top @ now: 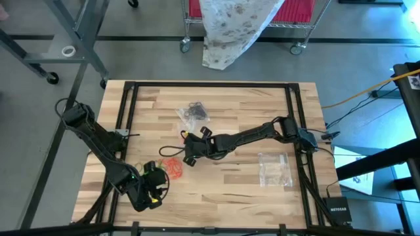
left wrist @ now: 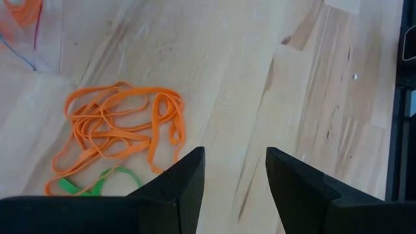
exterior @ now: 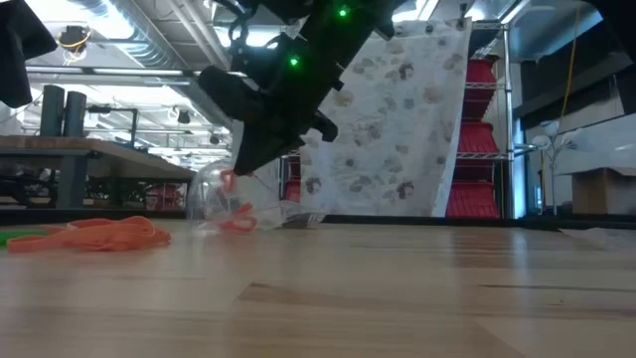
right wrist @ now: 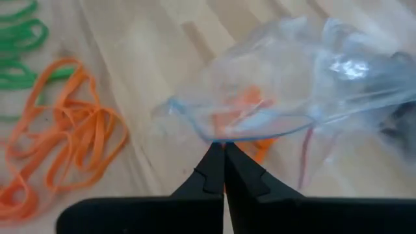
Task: Sort rubber bands
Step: Put the orange rubber band into the transparent zip bag
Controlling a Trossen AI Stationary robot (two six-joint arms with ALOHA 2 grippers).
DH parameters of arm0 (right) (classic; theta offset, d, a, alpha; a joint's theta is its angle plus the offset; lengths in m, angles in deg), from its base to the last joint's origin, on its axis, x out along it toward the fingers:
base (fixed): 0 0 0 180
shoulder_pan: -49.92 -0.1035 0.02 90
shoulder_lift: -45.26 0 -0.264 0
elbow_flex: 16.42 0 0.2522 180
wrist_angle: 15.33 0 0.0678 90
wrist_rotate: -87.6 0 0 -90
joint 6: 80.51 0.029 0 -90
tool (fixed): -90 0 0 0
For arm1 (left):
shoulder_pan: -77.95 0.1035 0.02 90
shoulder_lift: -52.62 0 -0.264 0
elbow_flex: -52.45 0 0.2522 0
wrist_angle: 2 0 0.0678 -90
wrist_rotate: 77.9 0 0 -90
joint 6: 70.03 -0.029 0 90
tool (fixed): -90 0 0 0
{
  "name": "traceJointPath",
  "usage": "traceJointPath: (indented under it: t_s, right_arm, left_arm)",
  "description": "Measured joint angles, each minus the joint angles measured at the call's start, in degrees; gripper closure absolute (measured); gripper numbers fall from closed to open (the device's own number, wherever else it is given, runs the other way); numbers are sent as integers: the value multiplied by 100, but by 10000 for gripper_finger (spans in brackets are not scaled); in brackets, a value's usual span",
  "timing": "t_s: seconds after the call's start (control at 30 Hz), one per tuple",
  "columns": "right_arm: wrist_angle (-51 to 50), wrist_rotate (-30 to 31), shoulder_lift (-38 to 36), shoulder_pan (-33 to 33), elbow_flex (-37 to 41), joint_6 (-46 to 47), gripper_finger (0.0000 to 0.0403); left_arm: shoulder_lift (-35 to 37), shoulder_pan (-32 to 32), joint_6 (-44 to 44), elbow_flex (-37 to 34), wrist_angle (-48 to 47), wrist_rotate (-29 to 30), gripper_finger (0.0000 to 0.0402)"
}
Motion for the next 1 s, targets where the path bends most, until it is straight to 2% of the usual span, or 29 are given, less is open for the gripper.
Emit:
traceJointPath:
  t_s: [0.27, 0.47, 0.57, 0.67, 0.83, 1.0]
  right_arm:
    - [406, 106, 262, 1, -1, 28, 389]
    - [379, 299, 249, 57, -2, 13, 298]
    - [182, 135, 186, 63, 0, -158, 252]
    - [-95, -139, 43, 26, -4, -293, 222]
    - [-609, -252, -165, -189, -4, -308, 208]
    - [-643, -390, -212, -453, -4, -310, 208]
  left_arm:
    - [0, 0, 9, 0, 2, 0, 247]
    - [0, 2, 7, 0, 15, 1, 247]
    - [0, 7, 11, 0, 14, 0, 247]
    - [0, 7, 20, 0, 20, 0, 247]
    - [0, 7, 167, 0, -19, -15, 247]
    - [0, 48, 160, 0, -5, -20, 247]
